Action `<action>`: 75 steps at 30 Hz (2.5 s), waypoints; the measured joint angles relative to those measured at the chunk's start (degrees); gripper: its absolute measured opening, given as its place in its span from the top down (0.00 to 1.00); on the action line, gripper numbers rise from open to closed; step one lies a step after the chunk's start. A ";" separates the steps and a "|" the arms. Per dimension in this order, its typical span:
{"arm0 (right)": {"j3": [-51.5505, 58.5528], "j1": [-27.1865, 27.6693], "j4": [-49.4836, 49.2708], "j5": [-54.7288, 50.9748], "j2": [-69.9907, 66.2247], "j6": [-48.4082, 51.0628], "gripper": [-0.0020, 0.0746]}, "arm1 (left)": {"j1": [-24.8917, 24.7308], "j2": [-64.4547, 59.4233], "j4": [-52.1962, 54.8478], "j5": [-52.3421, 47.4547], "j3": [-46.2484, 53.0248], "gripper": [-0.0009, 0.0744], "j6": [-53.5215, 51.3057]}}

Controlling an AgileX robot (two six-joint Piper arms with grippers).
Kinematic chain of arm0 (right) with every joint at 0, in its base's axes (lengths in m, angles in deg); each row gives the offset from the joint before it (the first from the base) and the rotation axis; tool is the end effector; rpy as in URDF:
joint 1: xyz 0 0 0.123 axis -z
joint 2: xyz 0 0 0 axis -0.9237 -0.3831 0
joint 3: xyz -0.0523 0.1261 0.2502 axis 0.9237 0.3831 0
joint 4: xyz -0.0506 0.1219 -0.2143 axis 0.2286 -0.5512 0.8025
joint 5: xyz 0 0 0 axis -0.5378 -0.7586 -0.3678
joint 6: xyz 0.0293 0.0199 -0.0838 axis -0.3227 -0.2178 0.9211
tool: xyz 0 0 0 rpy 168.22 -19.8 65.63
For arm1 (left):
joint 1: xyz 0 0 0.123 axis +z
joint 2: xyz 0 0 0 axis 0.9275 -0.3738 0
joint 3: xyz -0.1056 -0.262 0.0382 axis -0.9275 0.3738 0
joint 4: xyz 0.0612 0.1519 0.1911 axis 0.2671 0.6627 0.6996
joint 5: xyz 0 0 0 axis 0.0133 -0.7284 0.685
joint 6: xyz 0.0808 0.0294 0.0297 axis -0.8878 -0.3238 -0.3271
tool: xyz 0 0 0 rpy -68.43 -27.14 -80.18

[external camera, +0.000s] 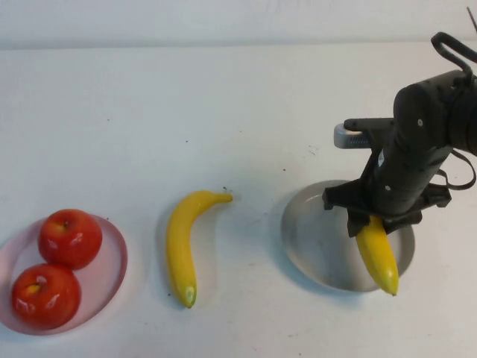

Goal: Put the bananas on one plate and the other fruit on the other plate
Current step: Put another type of fruit in the right plate

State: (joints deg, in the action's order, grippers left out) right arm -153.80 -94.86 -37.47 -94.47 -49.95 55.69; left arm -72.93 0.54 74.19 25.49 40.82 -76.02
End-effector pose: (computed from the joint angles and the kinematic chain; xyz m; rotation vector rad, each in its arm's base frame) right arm 0.3205 0.1652 0.2223 -0.0973 2.9612 0.1113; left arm 0.0522 -0.0040 0.1710 0.1468 1.8705 -0.0028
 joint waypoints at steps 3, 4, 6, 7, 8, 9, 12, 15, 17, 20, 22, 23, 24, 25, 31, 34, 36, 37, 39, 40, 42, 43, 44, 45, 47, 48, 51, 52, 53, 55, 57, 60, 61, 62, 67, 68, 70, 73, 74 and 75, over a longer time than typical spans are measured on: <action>0.00 0.51 -1.63 0.53 -1.65 -0.11 0.57 | 0.00 0.00 0.00 0.00 0.00 0.99 0.00; 0.00 0.57 -1.92 0.67 -2.34 -0.11 0.57 | 0.00 0.00 0.00 0.00 0.00 0.99 0.00; 0.00 0.57 -2.39 0.92 -3.05 0.00 0.57 | 0.00 0.00 0.00 0.00 0.00 0.99 0.00; 0.00 0.57 -2.56 1.01 -3.30 0.00 0.57 | 0.00 0.00 0.00 0.00 0.00 0.99 0.00; 0.00 0.57 -2.67 1.01 -3.45 0.00 0.56 | 0.00 0.00 0.00 0.00 0.00 0.99 0.00; 0.00 0.57 -2.67 1.01 -3.55 0.00 0.54 | 0.00 0.00 0.00 0.00 0.00 0.99 0.00; 0.00 0.57 -2.92 1.01 -3.55 0.00 0.46 | 0.00 0.00 0.00 0.00 0.00 0.99 0.00; 0.00 0.57 -3.43 0.21 -2.98 0.00 0.39 | 0.00 0.00 0.00 0.00 0.00 0.99 0.00; -0.43 0.36 -3.42 -0.60 -1.88 0.00 0.37 | 0.00 0.00 0.00 0.00 0.00 0.99 0.00; -1.88 -1.04 -3.42 -1.49 0.04 0.00 0.37 | 0.00 0.00 0.00 0.00 0.00 0.99 0.00; -3.40 -3.36 -3.69 -1.61 1.17 0.00 0.37 | 0.00 0.00 0.00 0.00 0.00 0.99 0.00; -4.33 -4.84 -4.20 -1.61 1.45 0.00 0.37 | 0.00 0.00 0.00 0.00 0.00 0.99 0.00; -5.14 -6.11 -4.77 -1.47 1.56 0.00 0.38 | 0.00 0.00 0.00 0.00 0.00 0.99 0.00; -6.24 -8.11 -5.39 -1.21 1.55 0.00 0.38 | 0.00 0.00 0.00 0.00 0.00 0.99 0.00; -15.79 -16.63 -8.86 0.06 -5.28 1.12 0.38 | 0.00 0.00 0.00 0.00 0.00 0.99 0.00; -22.08 -20.00 -9.49 -1.06 -11.07 1.54 0.38 | 0.00 0.00 0.00 0.00 0.00 0.99 0.00; -26.35 -21.33 -9.61 -2.64 -14.72 2.40 0.38 | 0.00 0.00 0.00 0.00 0.00 0.99 0.00; -29.14 -22.10 -9.61 -3.78 -16.68 2.73 0.38 | 0.00 0.00 0.00 0.00 0.00 0.99 0.00; -33.20 -22.89 -9.61 -5.68 -20.28 2.95 0.38 | 0.00 0.00 0.00 0.00 0.00 0.99 0.00; -34.94 -23.05 -9.61 -6.62 -21.30 2.95 0.38 | 0.00 0.00 0.00 0.00 0.00 0.99 0.00; -38.96 -23.43 -9.51 -9.13 -24.52 2.98 0.38 | 0.00 0.00 0.00 0.00 0.00 0.99 0.00; -41.16 -23.43 -9.27 -10.47 -26.31 2.98 0.38 | 0.00 0.00 0.00 0.00 0.00 0.99 0.00; -42.46 -23.43 -8.93 -11.73 -27.45 2.98 0.38 | 0.00 0.00 0.00 0.00 0.00 0.99 0.00; -43.65 -23.43 -8.61 -12.45 -28.75 2.98 0.38 | 0.00 0.00 0.00 0.00 0.00 0.99 0.00; -46.22 -23.43 -7.64 -13.26 -30.95 2.98 0.38 | 0.00 0.00 0.00 0.00 0.00 0.99 0.00; -46.77 -23.43 -7.42 -13.42 -31.79 2.98 0.38 | 0.00 0.00 0.00 0.00 0.00 0.99 0.00; -48.18 -23.43 -7.03 -13.78 -32.71 2.98 0.40 | 0.00 0.00 0.00 0.00 0.00 0.99 0.00; -48.30 -23.43 -6.94 -13.78 -32.71 2.98 0.42 | 0.00 0.00 0.00 0.00 0.00 0.99 0.00; -48.43 -23.43 -6.94 -13.91 -32.71 2.98 0.44 | 0.00 0.00 0.00 0.00 0.00 0.99 0.00; -48.54 -23.43 -6.70 -13.91 -32.71 2.98 0.51 | 0.00 0.00 0.00 0.00 0.00 0.99 0.00; -48.54 -23.43 -6.20 -13.91 -32.71 2.98 0.56 | 0.00 0.00 0.00 0.00 0.00 0.99 0.00; -48.54 -23.43 -5.68 -14.00 -32.19 2.98 0.57 | 0.00 0.00 0.00 0.00 0.00 0.99 0.00; -48.54 -23.43 -5.42 -14.12 -31.79 2.98 0.57 | 0.00 0.00 0.00 0.00 0.00 0.99 0.00; -48.54 -23.32 -5.00 -14.12 -31.11 2.98 0.58 | 0.00 0.00 0.00 0.00 0.00 0.99 0.00; -44.13 -21.52 -2.71 -14.12 -23.25 1.21 0.58 | 0.00 0.00 0.00 0.00 0.00 0.99 0.00; -42.26 -20.89 -2.06 -14.12 -21.70 0.36 0.58 | 0.00 0.00 0.00 0.00 0.00 0.99 0.00; -37.53 -19.01 -1.12 -14.12 -17.98 -1.84 0.58 | 0.00 0.00 0.00 0.00 0.00 0.99 0.00; -29.07 -16.18 -0.26 -13.89 -13.55 -4.80 0.58 | 0.00 0.00 0.00 0.00 0.00 0.99 0.00; -25.67 -15.23 -0.25 -13.04 -11.94 -5.73 0.58 | 0.00 0.00 0.00 0.00 0.00 0.99 0.00; -22.18 -14.29 -0.58 -11.62 -10.46 -6.30 0.58 | 0.00 0.00 0.00 0.00 0.00 0.99 0.00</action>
State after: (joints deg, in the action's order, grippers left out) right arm -175.98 -109.14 -38.06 -106.09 -60.41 49.40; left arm -72.93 0.54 74.19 25.49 40.82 -76.02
